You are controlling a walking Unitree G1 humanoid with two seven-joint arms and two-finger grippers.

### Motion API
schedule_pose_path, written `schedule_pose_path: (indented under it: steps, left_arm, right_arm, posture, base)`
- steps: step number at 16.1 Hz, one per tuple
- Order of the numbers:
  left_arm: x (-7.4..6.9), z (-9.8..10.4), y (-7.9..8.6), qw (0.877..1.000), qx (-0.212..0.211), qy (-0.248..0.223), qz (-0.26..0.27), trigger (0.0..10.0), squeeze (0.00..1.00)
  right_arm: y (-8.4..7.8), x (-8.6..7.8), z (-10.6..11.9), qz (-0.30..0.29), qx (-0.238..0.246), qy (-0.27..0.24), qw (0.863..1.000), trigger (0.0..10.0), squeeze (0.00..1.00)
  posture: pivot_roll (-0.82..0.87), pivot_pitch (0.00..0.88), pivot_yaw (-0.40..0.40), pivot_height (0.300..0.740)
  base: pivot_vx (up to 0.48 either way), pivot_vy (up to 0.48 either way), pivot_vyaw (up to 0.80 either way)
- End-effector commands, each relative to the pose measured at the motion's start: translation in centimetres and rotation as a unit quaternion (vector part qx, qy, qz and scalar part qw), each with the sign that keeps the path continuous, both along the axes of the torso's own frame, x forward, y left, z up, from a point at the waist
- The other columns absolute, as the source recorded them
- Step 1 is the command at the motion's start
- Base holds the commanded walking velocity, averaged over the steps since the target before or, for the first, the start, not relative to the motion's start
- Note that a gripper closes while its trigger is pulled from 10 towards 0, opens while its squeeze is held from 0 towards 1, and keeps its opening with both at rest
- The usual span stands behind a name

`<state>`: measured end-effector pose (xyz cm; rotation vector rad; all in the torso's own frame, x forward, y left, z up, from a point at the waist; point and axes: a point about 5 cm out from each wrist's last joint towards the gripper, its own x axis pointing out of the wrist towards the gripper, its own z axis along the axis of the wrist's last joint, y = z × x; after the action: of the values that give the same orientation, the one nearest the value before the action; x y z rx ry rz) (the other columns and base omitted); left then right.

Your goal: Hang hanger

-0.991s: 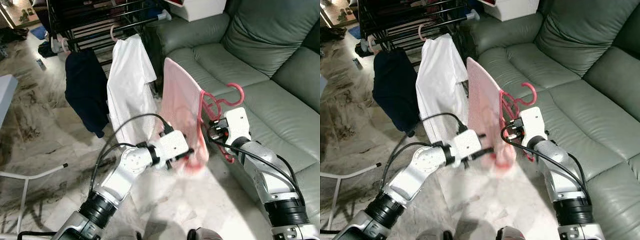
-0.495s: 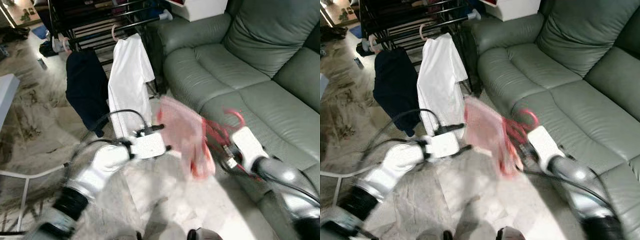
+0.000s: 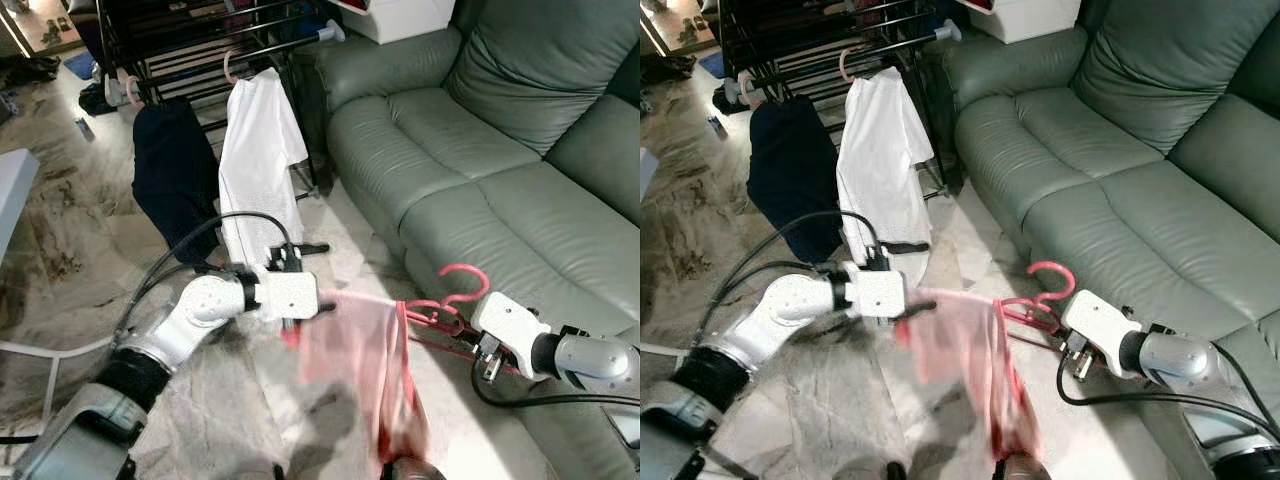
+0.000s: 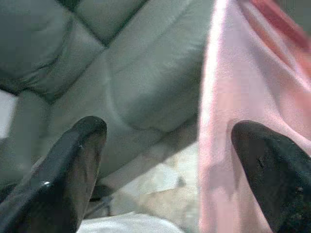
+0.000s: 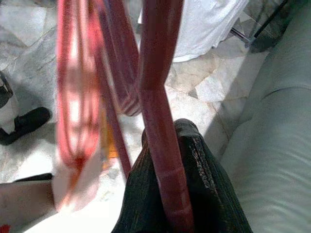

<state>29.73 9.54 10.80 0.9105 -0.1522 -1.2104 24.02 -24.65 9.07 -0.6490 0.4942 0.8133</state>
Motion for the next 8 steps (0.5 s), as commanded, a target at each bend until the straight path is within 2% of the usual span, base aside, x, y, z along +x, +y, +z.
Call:
schedule_pose_path:
  steps: [1, 2, 4, 8]
  left_arm:
    - [0.3, 0.1, 0.1, 1.0, 0.014, 0.003, -0.012, 4.3, 0.0]
    - [0.3, 0.0, 0.0, 1.0, 0.023, 0.007, -0.019, 0.0, 0.0]
    - [0.9, -0.6, 0.2, 0.998, 0.05, 0.022, -0.022, 0.0, 0.0]
    - [2.1, -0.5, -0.4, 0.997, 0.064, 0.032, -0.013, 0.0, 0.0]
  right_arm:
    - [0.4, 0.3, 0.5, 0.027, -0.01, -0.014, 0.999, 10.0, 0.0]
    - [0.4, 0.5, 0.6, 0.033, -0.018, -0.022, 0.999, 10.0, 0.0]
    - [0.9, 0.9, 1.0, 0.048, -0.028, -0.048, 0.997, 10.0, 0.0]
    - [1.3, 0.9, 0.7, 0.053, -0.037, -0.071, 0.995, 10.0, 0.0]
  posture:
    - [-0.08, 0.043, 0.094, 0.74]
    - [-0.08, 0.042, 0.096, 0.74]
    - [-0.08, 0.04, 0.099, 0.74]
    - [-0.09, 0.035, 0.091, 0.74]
  base:
    - [0.0, 0.0, 0.0]
    - [0.0, 0.0, 0.0]
    - [0.0, 0.0, 0.0]
    - [0.0, 0.0, 0.0]
